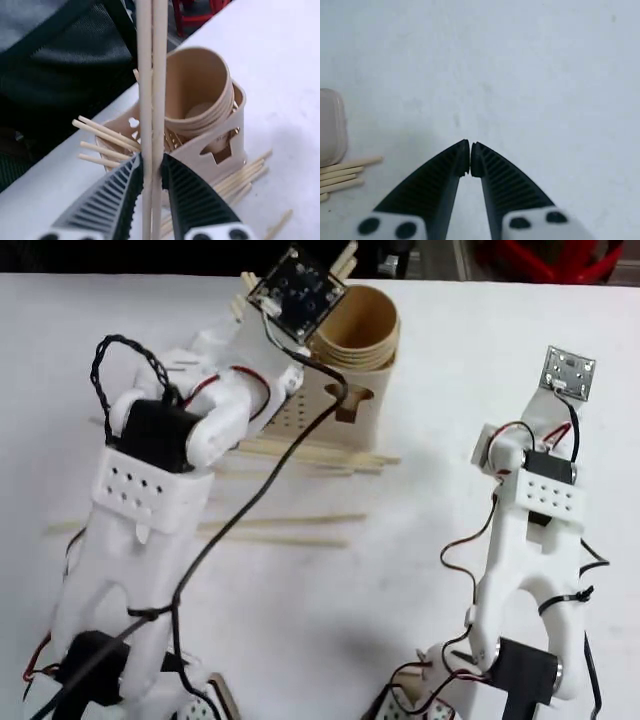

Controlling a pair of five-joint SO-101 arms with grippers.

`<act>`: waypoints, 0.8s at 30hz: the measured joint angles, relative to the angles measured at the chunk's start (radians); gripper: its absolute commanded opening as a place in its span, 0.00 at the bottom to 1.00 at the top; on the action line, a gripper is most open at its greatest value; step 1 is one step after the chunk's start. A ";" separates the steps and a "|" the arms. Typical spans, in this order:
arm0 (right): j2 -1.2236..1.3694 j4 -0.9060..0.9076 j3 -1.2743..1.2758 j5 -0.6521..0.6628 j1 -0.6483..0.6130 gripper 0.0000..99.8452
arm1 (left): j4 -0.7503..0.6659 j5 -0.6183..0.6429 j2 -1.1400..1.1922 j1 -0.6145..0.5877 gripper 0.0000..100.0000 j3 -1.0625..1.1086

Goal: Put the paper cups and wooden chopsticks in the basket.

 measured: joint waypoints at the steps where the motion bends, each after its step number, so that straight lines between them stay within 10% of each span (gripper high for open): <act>1: 0.000 0.000 0.000 0.000 0.000 0.02 | -0.031 0.006 0.000 0.003 0.02 0.000; 24: 0.000 0.000 0.000 0.000 0.000 0.02 | -0.741 0.273 0.235 -0.043 0.02 -0.002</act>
